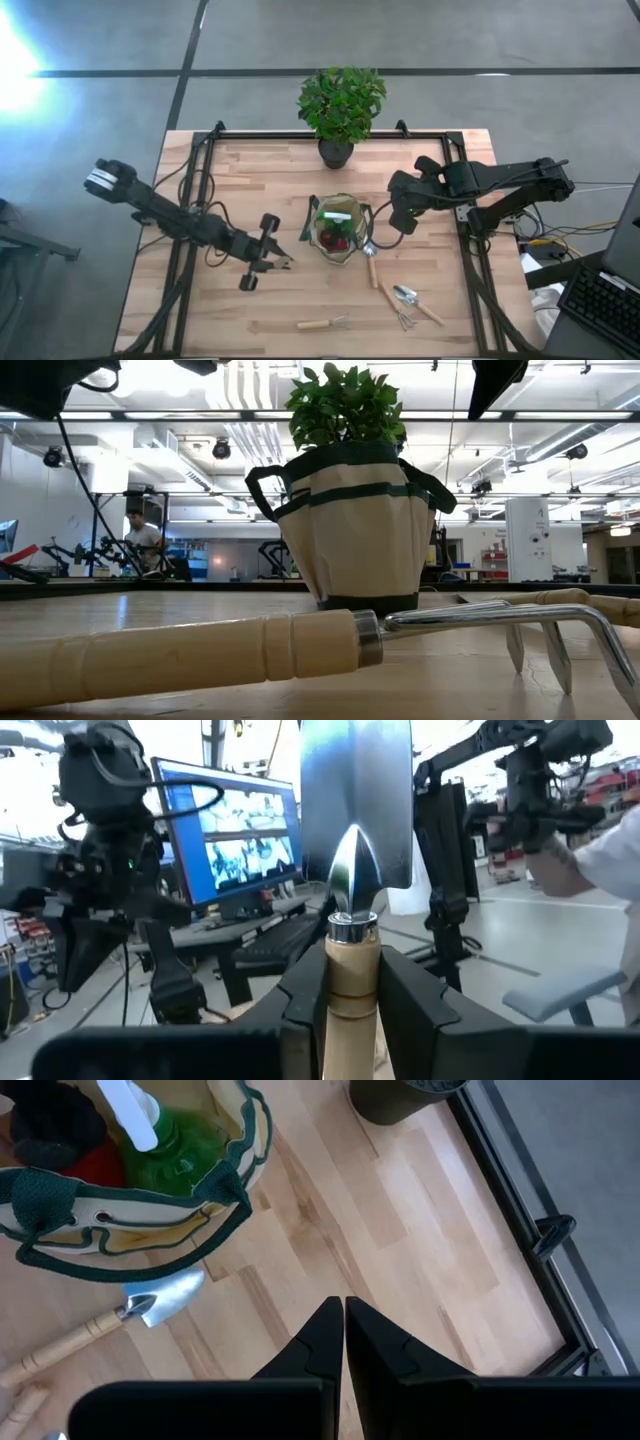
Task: Pick & Place Garden tools in Gardening bag
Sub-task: Put the left brown trowel into the side pocket of the gardening bag
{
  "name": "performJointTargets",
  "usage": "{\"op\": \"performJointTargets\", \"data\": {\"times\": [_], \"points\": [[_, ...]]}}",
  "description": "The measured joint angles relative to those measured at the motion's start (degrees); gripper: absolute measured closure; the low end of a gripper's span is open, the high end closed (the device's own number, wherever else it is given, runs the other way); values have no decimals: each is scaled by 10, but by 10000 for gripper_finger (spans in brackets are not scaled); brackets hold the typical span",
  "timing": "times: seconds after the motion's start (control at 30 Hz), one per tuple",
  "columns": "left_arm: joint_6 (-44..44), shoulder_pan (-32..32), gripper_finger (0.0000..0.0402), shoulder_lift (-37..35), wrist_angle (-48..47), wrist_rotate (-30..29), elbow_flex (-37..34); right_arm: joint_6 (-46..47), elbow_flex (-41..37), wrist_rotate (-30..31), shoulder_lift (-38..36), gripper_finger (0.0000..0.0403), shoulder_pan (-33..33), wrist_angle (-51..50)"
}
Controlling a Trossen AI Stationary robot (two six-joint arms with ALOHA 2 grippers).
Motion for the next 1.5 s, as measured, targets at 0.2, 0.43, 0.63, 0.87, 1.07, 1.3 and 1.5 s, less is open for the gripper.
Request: {"op": "performJointTargets", "data": {"times": [0.2,0.43,0.63,0.87,1.07,1.3,1.5], "points": [[-9,0,333,22,0,-1,27,-2,0,3,0,394,0,9],[-27,5,333,62,-2,-2,48,-4,0,3,0,394,0,9],[-32,16,333,100,-1,-1,70,-4,0,3,0,394,0,10],[-42,38,333,141,0,-1,98,-4,0,3,0,394,0,10],[-51,58,333,189,7,0,118,-5,-1,14,0,394,0,10],[-76,78,333,248,58,16,129,-13,-4,14,0,394,0,11],[-77,86,333,285,120,21,126,-13,-9,13,0,394,0,12]]}}
